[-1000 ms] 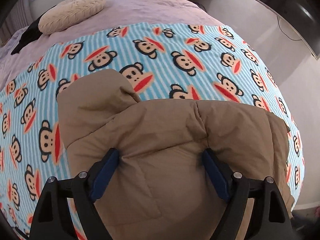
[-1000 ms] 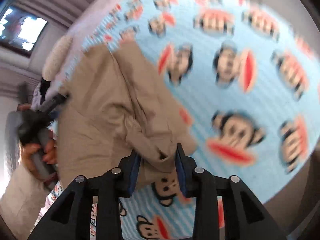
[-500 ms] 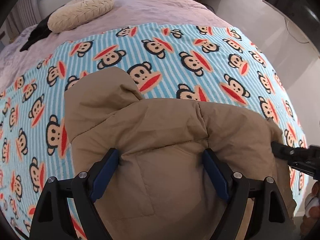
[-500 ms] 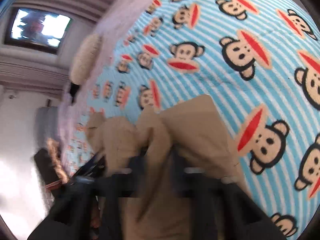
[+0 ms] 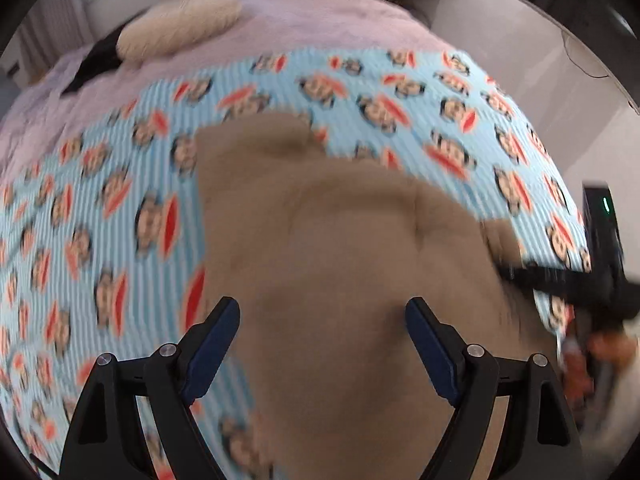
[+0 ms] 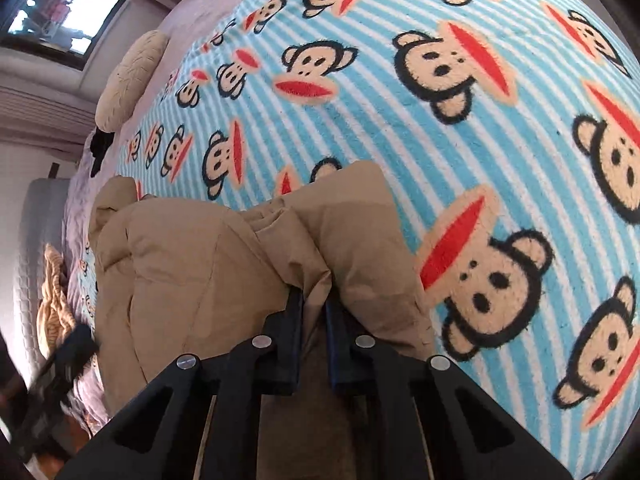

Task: Fold large clothes
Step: 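Release the folded jacket and press it flat with both grippers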

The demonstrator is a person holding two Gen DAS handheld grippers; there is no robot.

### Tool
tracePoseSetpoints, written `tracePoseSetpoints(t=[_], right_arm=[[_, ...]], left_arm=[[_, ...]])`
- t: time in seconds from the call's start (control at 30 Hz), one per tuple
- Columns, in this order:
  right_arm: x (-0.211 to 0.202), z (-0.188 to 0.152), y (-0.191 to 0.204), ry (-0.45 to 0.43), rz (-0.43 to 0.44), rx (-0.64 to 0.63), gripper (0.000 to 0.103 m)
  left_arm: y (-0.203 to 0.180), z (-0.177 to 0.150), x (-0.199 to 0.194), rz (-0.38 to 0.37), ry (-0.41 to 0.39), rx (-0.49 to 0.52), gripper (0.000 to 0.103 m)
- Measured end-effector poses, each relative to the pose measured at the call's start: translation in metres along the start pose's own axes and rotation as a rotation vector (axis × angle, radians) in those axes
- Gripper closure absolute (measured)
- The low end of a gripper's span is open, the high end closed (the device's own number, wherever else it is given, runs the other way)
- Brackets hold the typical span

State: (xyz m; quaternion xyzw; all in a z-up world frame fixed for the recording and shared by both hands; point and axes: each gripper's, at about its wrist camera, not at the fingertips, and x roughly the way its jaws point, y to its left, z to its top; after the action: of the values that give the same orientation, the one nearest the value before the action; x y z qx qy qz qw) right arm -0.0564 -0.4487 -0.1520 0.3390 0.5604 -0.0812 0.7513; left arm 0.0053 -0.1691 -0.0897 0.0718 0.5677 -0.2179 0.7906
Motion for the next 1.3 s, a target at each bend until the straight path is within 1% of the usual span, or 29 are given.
tracePoseSetpoints(t=[0.03, 0.07, 0.17, 0.23, 0.33, 0.5, 0.53, 0.6, 0.7, 0.77, 1.0, 1.1, 1.2, 1.3], right_arm=[[-0.002, -0.002, 0.0, 0.0, 0.004, 0.003, 0.094], [-0.003, -0.002, -0.001, 0.0, 0.007, 0.004, 0.094], [-0.012, -0.005, 0.005, 0.019, 0.014, -0.011, 0.091], [-0.023, -0.008, 0.013, 0.026, -0.003, -0.045, 0.088], [-0.058, -0.025, 0.026, 0.015, -0.009, -0.122, 0.088], [-0.091, -0.065, 0.037, 0.027, 0.024, -0.217, 0.088], [-0.092, -0.075, 0.038, 0.042, 0.021, -0.233, 0.088], [-0.089, -0.089, 0.037, 0.063, -0.011, -0.249, 0.088], [-0.07, -0.104, 0.024, 0.131, -0.055, -0.208, 0.088], [-0.061, -0.111, 0.018, 0.154, -0.073, -0.191, 0.088], [-0.058, -0.107, 0.02, 0.167, -0.082, -0.182, 0.087], [-0.062, -0.104, 0.022, 0.158, -0.086, -0.183, 0.086], [-0.067, -0.098, 0.025, 0.151, -0.09, -0.174, 0.086], [-0.078, -0.093, 0.027, 0.135, -0.087, -0.181, 0.086]], left_arm=[[0.001, -0.015, 0.002, -0.001, 0.036, -0.002, 0.017], [0.001, -0.029, 0.004, 0.004, 0.05, -0.003, 0.012], [0.001, -0.051, 0.007, 0.034, 0.062, -0.026, 0.011], [0.003, -0.056, 0.008, 0.046, 0.067, -0.053, 0.011], [0.005, -0.058, 0.007, 0.05, 0.076, -0.085, 0.011], [0.0, -0.058, 0.003, 0.073, 0.078, -0.06, 0.011], [0.001, -0.058, 0.003, 0.077, 0.08, -0.059, 0.011], [0.001, -0.059, 0.002, 0.074, 0.079, -0.065, 0.011], [0.002, -0.06, 0.002, 0.071, 0.086, -0.072, 0.011], [0.001, -0.06, 0.001, 0.076, 0.088, -0.066, 0.011], [0.003, -0.062, -0.004, 0.076, 0.089, -0.08, 0.011], [0.004, -0.061, -0.006, 0.077, 0.084, -0.071, 0.011], [0.007, -0.06, -0.007, 0.065, 0.101, -0.087, 0.011], [0.009, -0.059, -0.01, 0.067, 0.094, -0.093, 0.011]])
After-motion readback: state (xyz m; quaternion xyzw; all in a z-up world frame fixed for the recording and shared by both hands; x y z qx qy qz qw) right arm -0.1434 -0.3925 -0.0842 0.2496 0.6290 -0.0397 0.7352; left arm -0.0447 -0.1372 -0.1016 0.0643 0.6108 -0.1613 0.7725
